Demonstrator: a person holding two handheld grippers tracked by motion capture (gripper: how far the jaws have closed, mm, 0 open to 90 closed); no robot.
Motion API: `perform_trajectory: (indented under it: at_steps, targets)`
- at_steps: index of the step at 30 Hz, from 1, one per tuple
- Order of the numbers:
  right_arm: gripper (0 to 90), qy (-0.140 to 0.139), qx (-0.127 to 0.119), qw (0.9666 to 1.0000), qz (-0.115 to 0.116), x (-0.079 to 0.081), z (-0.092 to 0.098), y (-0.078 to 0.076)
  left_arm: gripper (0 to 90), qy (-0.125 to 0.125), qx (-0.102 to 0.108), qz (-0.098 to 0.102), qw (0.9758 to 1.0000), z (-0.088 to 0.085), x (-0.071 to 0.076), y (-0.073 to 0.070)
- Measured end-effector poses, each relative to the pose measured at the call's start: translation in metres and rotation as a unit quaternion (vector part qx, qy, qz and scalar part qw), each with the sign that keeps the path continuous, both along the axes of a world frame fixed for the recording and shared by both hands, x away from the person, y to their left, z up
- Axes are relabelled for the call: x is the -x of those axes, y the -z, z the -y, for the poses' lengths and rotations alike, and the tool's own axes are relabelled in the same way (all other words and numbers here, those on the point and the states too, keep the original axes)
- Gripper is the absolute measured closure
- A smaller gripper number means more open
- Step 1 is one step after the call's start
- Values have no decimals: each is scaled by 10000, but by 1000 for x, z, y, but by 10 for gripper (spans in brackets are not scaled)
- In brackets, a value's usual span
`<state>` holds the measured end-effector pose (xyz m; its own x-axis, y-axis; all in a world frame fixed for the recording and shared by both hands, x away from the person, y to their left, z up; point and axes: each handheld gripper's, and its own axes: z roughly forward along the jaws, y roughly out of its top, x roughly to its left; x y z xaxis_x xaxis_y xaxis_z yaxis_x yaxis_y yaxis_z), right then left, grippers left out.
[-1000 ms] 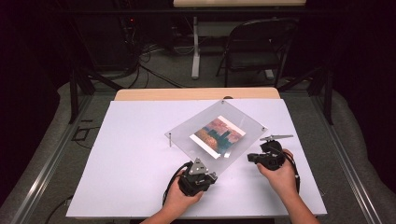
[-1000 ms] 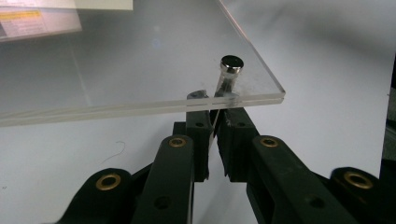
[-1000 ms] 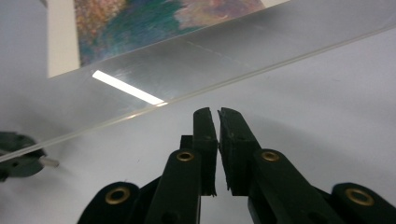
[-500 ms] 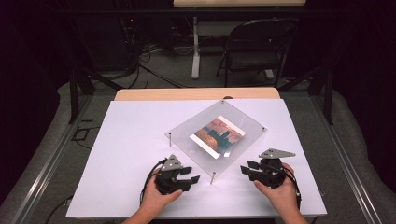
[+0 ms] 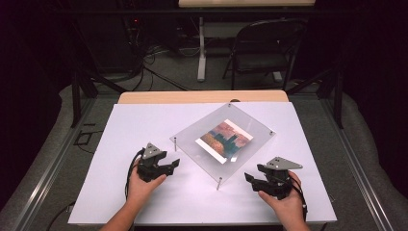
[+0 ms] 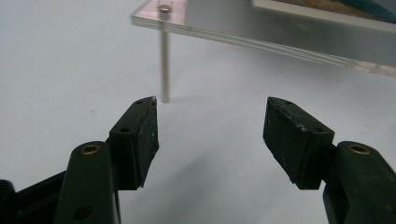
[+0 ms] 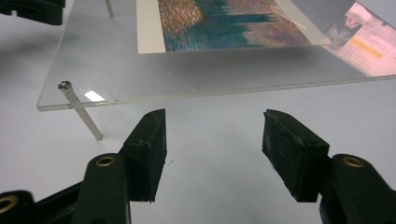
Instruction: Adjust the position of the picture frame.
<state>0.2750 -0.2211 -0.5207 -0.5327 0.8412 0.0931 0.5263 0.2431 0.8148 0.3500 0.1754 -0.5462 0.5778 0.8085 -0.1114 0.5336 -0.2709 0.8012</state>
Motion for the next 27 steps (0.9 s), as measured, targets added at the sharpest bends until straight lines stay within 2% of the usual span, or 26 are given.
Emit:
perform_trajectory:
  at_steps: [5, 10, 12, 14, 16, 19, 27]
  targets:
    - [413, -22, -30, 10000, -25, 0, -1, 2, 417, -115, 70, -60, 9999, -4, -21, 5]
    - [432, -70, -84, 9999, -61, 0, -2, 5, 474, -97, -18, -9, 10000, 2, -36, 10]
    - [439, -64, -115, 9999, -48, 1, -2, 5, 531, -88, -83, -9, 9999, 5, -41, 11]
    - [441, -67, -162, 9998, -37, 1, -2, 5, 580, -119, -149, 23, 9998, 7, -44, 12]
    - [442, -80, -233, 9997, -20, 3, -1, 5, 623, -176, -103, 64, 9998, 10, -47, 12]
    - [450, -61, -248, 9997, -20, 6, 1, 4, 659, -132, -177, 123, 9997, 14, -50, 12]
    - [462, -74, -200, 9997, -117, 15, -2, 8, 765, -50, -351, 16, 9994, 22, -59, 18]
